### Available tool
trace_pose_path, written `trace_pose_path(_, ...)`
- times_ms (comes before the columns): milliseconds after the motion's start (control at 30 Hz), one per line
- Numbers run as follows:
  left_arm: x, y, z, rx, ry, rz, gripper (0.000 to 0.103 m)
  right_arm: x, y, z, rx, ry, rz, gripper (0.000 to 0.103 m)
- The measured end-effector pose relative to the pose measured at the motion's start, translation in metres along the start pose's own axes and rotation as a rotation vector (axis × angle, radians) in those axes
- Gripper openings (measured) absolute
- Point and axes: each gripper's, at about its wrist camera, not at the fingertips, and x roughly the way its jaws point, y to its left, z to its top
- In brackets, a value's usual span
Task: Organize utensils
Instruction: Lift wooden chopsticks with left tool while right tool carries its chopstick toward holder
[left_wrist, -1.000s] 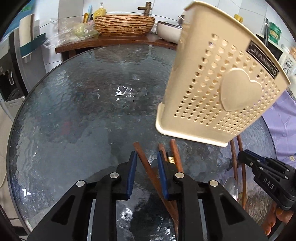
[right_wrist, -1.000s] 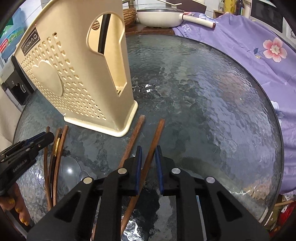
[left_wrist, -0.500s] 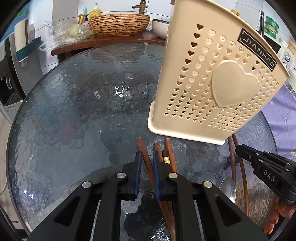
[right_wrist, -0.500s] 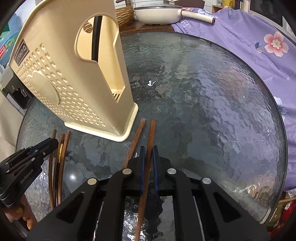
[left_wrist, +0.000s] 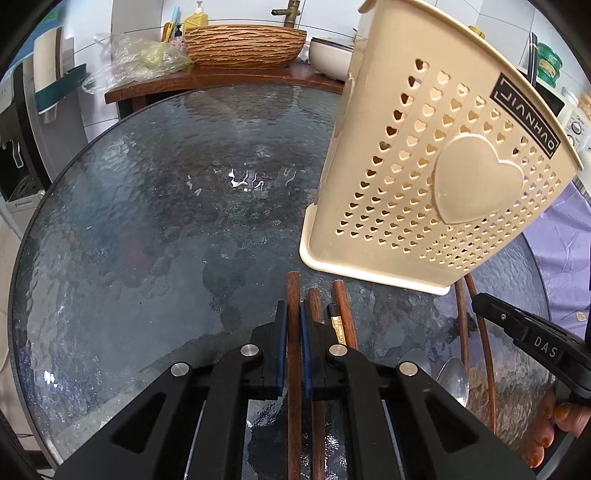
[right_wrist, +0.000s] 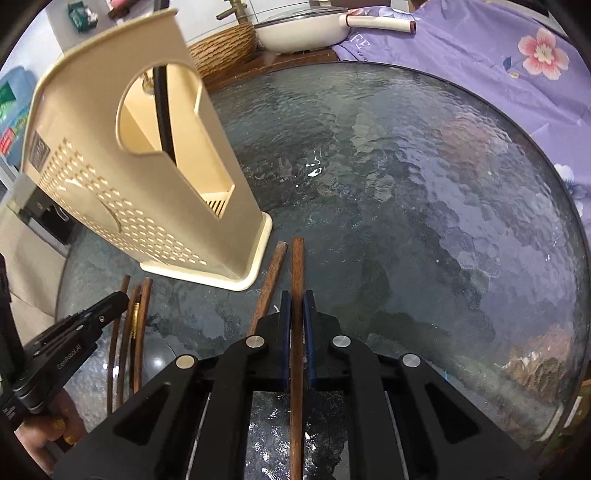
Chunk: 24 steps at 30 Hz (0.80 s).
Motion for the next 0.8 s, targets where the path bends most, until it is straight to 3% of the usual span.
trace_pose_path(267,-0.025,0.007,0.004,-0.004,-0.064,-0.023,0.007,-0.026,-0.004,0.000,-0.024,-0.080,0.085,0.007)
trace_pose_path(533,-0.072,0.001,0.009,0.026,-0.174,-0.057,0.007,-0.083,0.010,0.001,-0.098,-0.192,0.209,0.007)
trace_pose_path(800,-0.104,-0.008,0.005,0.058,-0.244,-0.078,0.007,-0.127,0.023,-0.007,-0.164,-0.265,0.272,0.007)
